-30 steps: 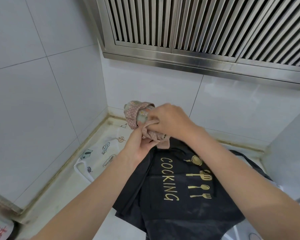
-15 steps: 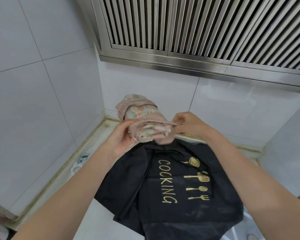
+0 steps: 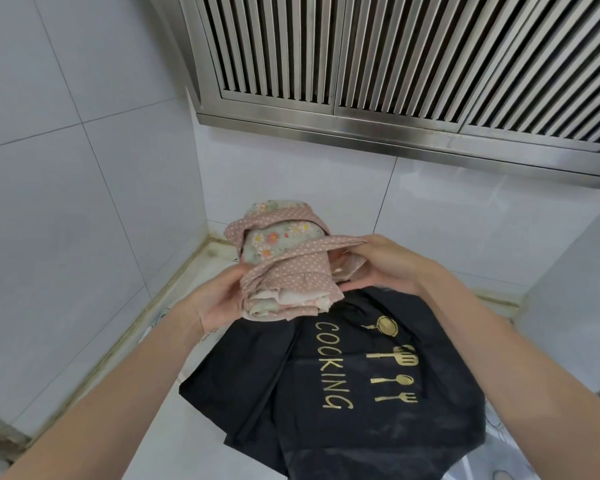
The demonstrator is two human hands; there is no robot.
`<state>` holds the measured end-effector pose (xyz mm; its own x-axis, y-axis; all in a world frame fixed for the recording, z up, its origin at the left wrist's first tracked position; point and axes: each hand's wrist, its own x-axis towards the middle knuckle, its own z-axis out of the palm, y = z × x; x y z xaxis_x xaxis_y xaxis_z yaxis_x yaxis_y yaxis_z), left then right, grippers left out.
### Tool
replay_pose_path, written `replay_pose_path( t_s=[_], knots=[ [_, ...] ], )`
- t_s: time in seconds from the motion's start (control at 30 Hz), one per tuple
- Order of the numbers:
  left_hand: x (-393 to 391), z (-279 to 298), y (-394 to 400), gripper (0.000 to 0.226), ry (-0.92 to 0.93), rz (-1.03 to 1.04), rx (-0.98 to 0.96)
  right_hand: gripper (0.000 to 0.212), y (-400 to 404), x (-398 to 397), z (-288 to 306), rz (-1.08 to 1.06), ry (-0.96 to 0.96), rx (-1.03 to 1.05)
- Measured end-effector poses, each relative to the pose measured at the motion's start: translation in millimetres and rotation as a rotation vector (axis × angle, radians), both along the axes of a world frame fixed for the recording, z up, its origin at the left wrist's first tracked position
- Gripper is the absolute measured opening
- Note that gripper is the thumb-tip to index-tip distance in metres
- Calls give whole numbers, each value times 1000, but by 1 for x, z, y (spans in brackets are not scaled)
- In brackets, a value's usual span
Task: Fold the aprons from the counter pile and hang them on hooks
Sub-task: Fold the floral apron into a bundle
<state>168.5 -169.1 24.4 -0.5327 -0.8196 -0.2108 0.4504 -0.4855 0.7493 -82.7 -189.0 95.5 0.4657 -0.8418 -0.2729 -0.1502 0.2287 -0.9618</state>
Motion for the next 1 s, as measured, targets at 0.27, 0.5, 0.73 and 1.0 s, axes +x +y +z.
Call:
replay_pose_path(
  t_s=[0.27,0.5,0.73,1.0],
  knots=[
    [-2,9,-5,85,-216,103,-68,25,-4,21,-11,-90,-29,-122],
    [18,3,-4,105,-432,264,-141,54,-17,0,27,431,1052,-483],
    [28,5,-7,116,-502,305,-161,54,-25,-5,27,121,950,-362],
    [19,-2,3,86,-412,269,-192,57,-24,-16,16,18,796,-278]
  ],
)
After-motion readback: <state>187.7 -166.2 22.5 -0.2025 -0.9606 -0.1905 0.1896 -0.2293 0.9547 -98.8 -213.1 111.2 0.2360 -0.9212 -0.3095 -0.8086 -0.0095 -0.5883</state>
